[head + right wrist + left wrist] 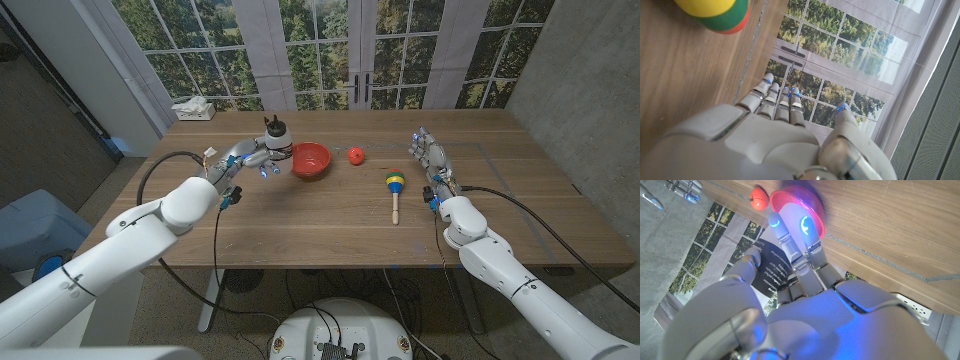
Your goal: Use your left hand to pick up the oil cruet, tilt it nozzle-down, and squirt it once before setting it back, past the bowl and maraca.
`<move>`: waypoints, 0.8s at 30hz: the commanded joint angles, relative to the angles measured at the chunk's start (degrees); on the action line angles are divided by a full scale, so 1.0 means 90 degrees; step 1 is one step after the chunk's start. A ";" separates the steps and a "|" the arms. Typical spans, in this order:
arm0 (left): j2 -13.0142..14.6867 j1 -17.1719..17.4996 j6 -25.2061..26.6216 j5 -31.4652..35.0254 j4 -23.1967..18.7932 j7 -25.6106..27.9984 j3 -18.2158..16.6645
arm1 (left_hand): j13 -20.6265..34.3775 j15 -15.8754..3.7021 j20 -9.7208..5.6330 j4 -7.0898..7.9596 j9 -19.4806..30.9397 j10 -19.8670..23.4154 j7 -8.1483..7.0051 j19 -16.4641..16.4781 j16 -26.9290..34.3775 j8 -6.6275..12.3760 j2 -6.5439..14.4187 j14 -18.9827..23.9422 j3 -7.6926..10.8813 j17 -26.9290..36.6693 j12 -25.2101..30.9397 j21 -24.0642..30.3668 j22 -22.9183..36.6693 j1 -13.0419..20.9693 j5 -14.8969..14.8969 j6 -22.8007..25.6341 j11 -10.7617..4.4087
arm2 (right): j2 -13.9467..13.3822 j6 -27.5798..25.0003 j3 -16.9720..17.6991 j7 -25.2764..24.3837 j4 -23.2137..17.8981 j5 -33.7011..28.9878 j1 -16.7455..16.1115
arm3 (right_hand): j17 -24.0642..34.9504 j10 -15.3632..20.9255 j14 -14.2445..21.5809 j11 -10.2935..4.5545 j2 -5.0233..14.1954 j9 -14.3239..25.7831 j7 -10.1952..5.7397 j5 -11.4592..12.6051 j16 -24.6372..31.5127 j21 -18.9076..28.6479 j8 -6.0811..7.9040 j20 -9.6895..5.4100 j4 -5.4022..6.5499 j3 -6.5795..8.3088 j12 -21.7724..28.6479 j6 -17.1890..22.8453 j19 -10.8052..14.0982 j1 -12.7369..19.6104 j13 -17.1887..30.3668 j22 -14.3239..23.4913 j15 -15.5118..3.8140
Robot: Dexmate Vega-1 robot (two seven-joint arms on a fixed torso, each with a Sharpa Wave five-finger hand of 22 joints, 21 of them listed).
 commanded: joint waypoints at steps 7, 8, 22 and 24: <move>0.0380 -0.0010 -0.0624 -0.0686 0.0393 -0.0894 0.0187 | 0.0005 -0.0102 -0.0947 0.0053 -0.0004 0.0006 0.0055 -0.0069 -0.0016 0.0008 0.0069 -0.0018 0.0082 0.0013 0.0011 0.0011 0.0012 -0.0025 0.0032 0.0018 0.0100 | -0.0108 -0.0195 0.0021 -0.0205 -0.0425 -0.0129 -0.0265 | 0.0010 -0.0007 -0.0002 0.0035 -0.0028 0.0036 -0.0051 0.0014 0.0002 0.0014 -0.0011 0.0037 -0.0005 0.0008 0.0025 0.0016 -0.0016 0.0032 0.0005 0.0020 0.0037; 0.0410 -0.0075 -0.0718 -0.0757 0.0485 -0.1054 0.0224 | 0.0004 -0.0103 -0.0946 0.0051 -0.0004 0.0002 0.0054 -0.0067 -0.0016 0.0009 0.0072 -0.0018 0.0085 0.0013 0.0010 0.0013 0.0013 -0.0026 0.0032 0.0021 0.0100 | -0.0120 -0.0200 0.0019 -0.0193 -0.0439 -0.0130 -0.0273 | 0.0009 -0.0006 -0.0002 0.0036 -0.0029 0.0036 -0.0055 0.0014 0.0002 0.0014 -0.0014 0.0032 -0.0005 0.0007 0.0025 0.0008 -0.0014 0.0031 0.0005 0.0020 0.0041; 0.0418 -0.0629 -0.1339 -0.0814 0.1184 -0.1728 0.0847 | -0.0021 -0.0086 -0.0930 0.0002 -0.0014 0.0030 0.0088 -0.0013 -0.0045 0.0010 0.0050 -0.0043 0.0122 0.0019 0.0029 0.0045 0.0014 -0.0056 0.0024 0.0026 0.0113 | -0.0198 -0.0332 0.0030 -0.0332 -0.0760 -0.0319 -0.0364 | 0.0009 -0.0028 -0.0005 0.0018 -0.0040 0.0037 -0.0083 0.0011 0.0002 0.0013 -0.0021 0.0039 -0.0003 0.0004 0.0018 -0.0007 -0.0019 0.0019 0.0005 0.0020 0.0046; 0.0416 -0.0706 -0.1382 -0.0776 0.1257 -0.1795 0.0941 | -0.0025 -0.0082 -0.0929 -0.0001 -0.0016 0.0031 0.0081 -0.0008 -0.0050 0.0010 0.0031 -0.0044 0.0117 0.0018 0.0030 0.0046 0.0012 -0.0074 0.0020 0.0029 0.0120 | -0.0203 -0.0363 0.0016 -0.0336 -0.0773 -0.0344 -0.0357 | 0.0009 -0.0030 -0.0011 0.0020 -0.0041 0.0037 -0.0082 0.0011 0.0000 0.0013 -0.0021 0.0038 -0.0002 0.0004 0.0018 -0.0007 -0.0018 0.0016 0.0005 0.0020 0.0042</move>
